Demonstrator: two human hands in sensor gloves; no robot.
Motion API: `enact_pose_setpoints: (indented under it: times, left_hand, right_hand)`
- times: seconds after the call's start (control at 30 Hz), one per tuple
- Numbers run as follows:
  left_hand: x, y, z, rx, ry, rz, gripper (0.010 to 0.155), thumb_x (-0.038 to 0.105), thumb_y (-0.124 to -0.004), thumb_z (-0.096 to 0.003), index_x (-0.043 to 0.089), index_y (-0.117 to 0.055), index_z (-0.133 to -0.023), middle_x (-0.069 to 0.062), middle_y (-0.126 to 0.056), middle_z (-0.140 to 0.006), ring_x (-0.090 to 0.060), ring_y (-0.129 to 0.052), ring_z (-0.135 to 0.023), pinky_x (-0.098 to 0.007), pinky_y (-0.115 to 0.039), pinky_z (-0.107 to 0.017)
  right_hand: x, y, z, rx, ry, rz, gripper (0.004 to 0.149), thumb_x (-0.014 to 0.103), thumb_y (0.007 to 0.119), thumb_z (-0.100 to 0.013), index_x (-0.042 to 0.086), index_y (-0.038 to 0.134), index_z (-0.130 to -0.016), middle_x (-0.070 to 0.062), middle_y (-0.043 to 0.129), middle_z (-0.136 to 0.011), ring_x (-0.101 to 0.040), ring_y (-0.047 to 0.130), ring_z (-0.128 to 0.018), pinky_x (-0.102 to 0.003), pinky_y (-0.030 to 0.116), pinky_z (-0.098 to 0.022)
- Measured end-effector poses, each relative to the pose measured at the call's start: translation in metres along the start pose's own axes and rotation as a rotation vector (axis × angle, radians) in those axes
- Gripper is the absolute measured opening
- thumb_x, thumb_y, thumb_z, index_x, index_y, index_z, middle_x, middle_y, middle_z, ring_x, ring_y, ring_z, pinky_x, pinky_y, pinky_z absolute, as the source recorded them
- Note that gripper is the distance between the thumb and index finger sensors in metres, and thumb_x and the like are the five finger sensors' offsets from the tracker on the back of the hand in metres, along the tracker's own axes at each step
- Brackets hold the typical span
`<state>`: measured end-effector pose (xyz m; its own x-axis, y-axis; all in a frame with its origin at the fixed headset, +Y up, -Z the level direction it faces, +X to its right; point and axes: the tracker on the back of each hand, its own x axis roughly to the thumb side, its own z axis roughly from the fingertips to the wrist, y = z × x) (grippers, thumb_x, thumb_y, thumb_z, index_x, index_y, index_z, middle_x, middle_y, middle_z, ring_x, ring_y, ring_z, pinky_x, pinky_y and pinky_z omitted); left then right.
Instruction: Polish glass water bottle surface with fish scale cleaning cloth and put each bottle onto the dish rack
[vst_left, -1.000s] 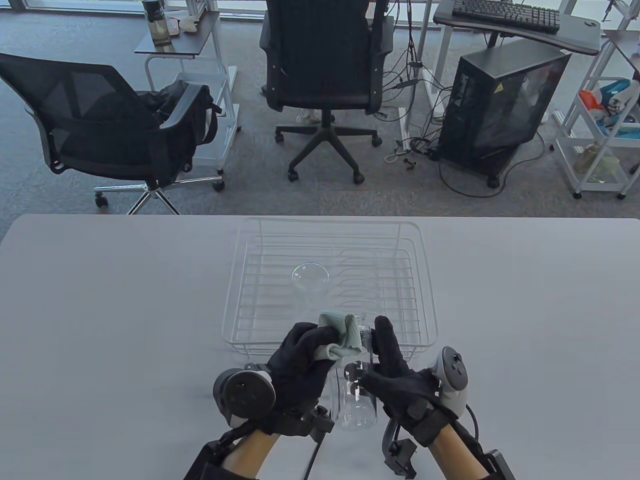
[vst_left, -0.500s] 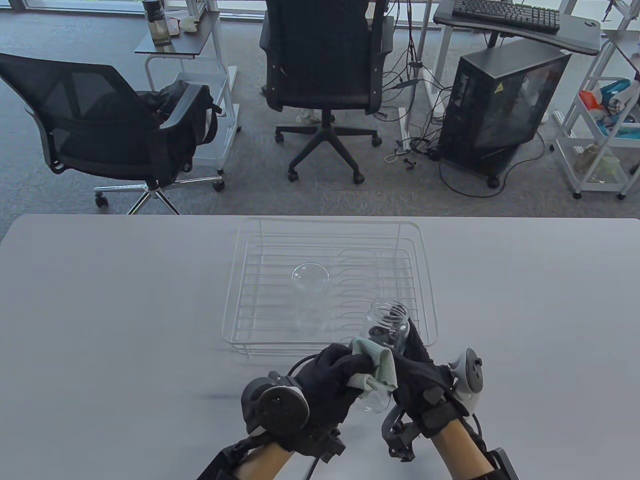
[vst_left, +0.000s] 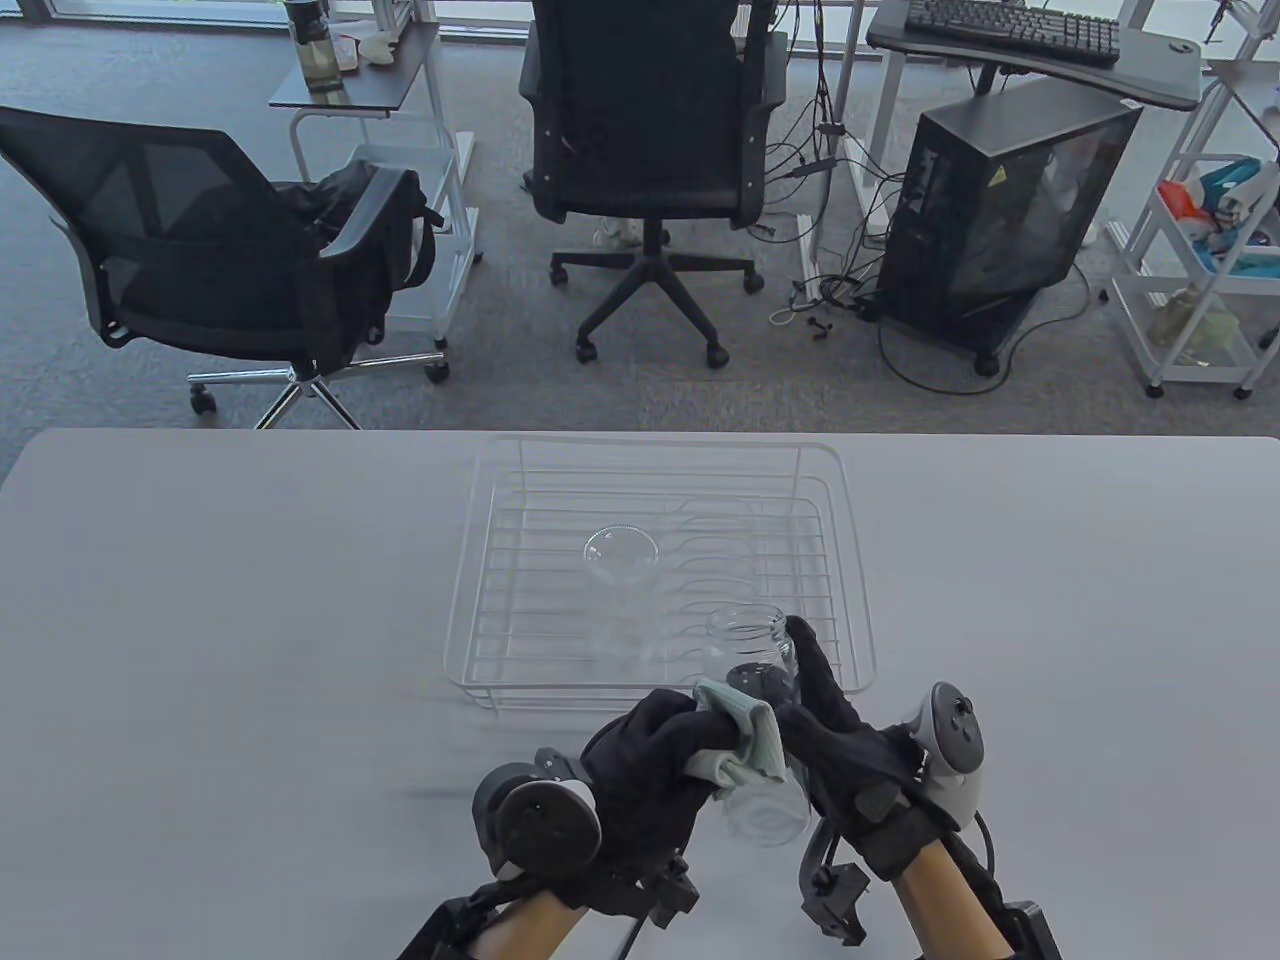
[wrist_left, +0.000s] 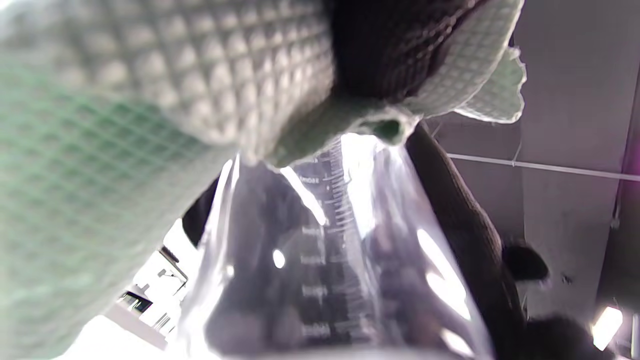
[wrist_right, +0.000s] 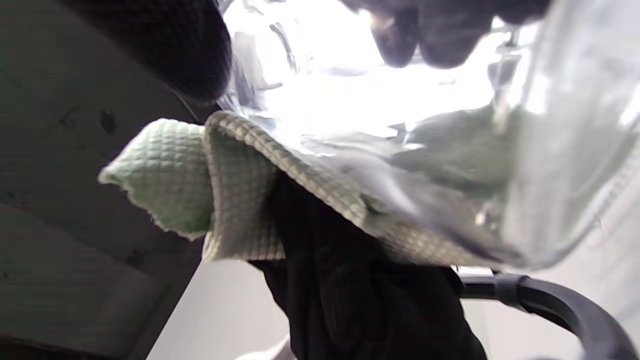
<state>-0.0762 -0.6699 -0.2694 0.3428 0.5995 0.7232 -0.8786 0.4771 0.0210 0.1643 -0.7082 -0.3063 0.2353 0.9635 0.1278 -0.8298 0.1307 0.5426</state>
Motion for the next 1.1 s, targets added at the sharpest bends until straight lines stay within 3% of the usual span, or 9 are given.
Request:
enact_pose_setpoints:
  times: [0.13, 0.2, 0.27, 0.43, 0.57, 0.83, 0.93, 1.1]
  left_hand:
    - [-0.001, 0.013, -0.005, 0.065, 0.01, 0.015, 0.041, 0.034, -0.082, -0.0546, 0.037, -0.069, -0.094, -0.008, -0.078, -0.084, -0.028, -0.091, -0.064, -0.05, -0.081, -0.054]
    - [-0.003, 0.02, -0.006, 0.101, 0.022, 0.021, 0.041, 0.034, -0.081, -0.0548, 0.037, -0.068, -0.094, -0.009, -0.077, -0.086, -0.028, -0.091, -0.065, -0.05, -0.081, -0.055]
    - [-0.006, 0.024, -0.007, 0.106, 0.043, 0.036, 0.041, 0.034, -0.081, -0.055, 0.037, -0.069, -0.094, -0.009, -0.078, -0.086, -0.029, -0.091, -0.063, -0.051, -0.08, -0.055]
    - [-0.01, 0.024, -0.006, 0.107, 0.064, 0.056, 0.041, 0.034, -0.08, -0.0557, 0.037, -0.068, -0.095, -0.009, -0.078, -0.088, -0.029, -0.09, -0.065, -0.051, -0.08, -0.055]
    - [-0.008, 0.019, -0.006, 0.093, 0.057, 0.055, 0.041, 0.034, -0.08, -0.0561, 0.037, -0.067, -0.095, -0.009, -0.076, -0.089, -0.029, -0.09, -0.065, -0.05, -0.08, -0.055]
    - [0.002, -0.017, 0.004, -0.078, -0.015, -0.01, 0.041, 0.034, -0.08, -0.0558, 0.036, -0.068, -0.095, -0.009, -0.078, -0.087, -0.029, -0.092, -0.064, -0.05, -0.082, -0.054]
    - [0.006, -0.026, 0.007, -0.121, -0.041, -0.036, 0.041, 0.034, -0.08, -0.0556, 0.036, -0.069, -0.095, -0.009, -0.078, -0.087, -0.029, -0.092, -0.064, -0.05, -0.082, -0.054]
    - [0.005, -0.024, 0.005, -0.095, -0.021, -0.008, 0.041, 0.035, -0.08, -0.0556, 0.037, -0.068, -0.095, -0.008, -0.078, -0.087, -0.028, -0.092, -0.065, -0.05, -0.082, -0.054]
  right_hand:
    - [-0.002, 0.007, -0.001, 0.077, 0.032, -0.018, 0.086, 0.053, 0.074, -0.058, 0.032, 0.01, -0.112, -0.021, 0.034, -0.115, -0.054, 0.048, -0.091, -0.067, 0.05, -0.057]
    - [-0.003, 0.012, -0.001, 0.085, 0.04, 0.027, 0.086, 0.054, 0.075, -0.058, 0.035, 0.01, -0.112, -0.021, 0.031, -0.113, -0.061, 0.045, -0.093, -0.077, 0.052, -0.054]
    - [-0.005, 0.017, -0.002, 0.105, 0.049, 0.05, 0.088, 0.055, 0.075, -0.058, 0.036, 0.007, -0.111, -0.021, 0.026, -0.111, -0.066, 0.05, -0.091, -0.08, 0.057, -0.05]
    - [-0.008, 0.02, -0.002, 0.058, 0.017, 0.031, 0.088, 0.053, 0.078, -0.057, 0.037, 0.01, -0.11, -0.02, 0.027, -0.109, -0.056, 0.069, -0.086, -0.068, 0.071, -0.051]
    - [-0.001, 0.018, -0.002, -0.026, -0.064, 0.105, 0.087, 0.053, 0.079, -0.056, 0.037, 0.013, -0.11, -0.02, 0.028, -0.109, -0.053, 0.067, -0.084, -0.065, 0.069, -0.052]
    - [0.008, 0.003, 0.005, -0.275, -0.158, 0.107, 0.084, 0.054, 0.074, -0.057, 0.036, 0.012, -0.11, -0.017, 0.025, -0.11, -0.051, 0.063, -0.084, -0.064, 0.065, -0.054]
    - [0.012, -0.005, 0.009, -0.353, -0.168, 0.094, 0.088, 0.055, 0.075, -0.056, 0.031, 0.01, -0.11, -0.016, 0.024, -0.11, -0.051, 0.063, -0.085, -0.064, 0.064, -0.054]
    - [0.013, -0.005, 0.008, -0.294, -0.159, 0.035, 0.092, 0.057, 0.07, -0.057, 0.009, 0.012, -0.109, -0.024, 0.031, -0.112, -0.053, 0.06, -0.087, -0.066, 0.061, -0.056]
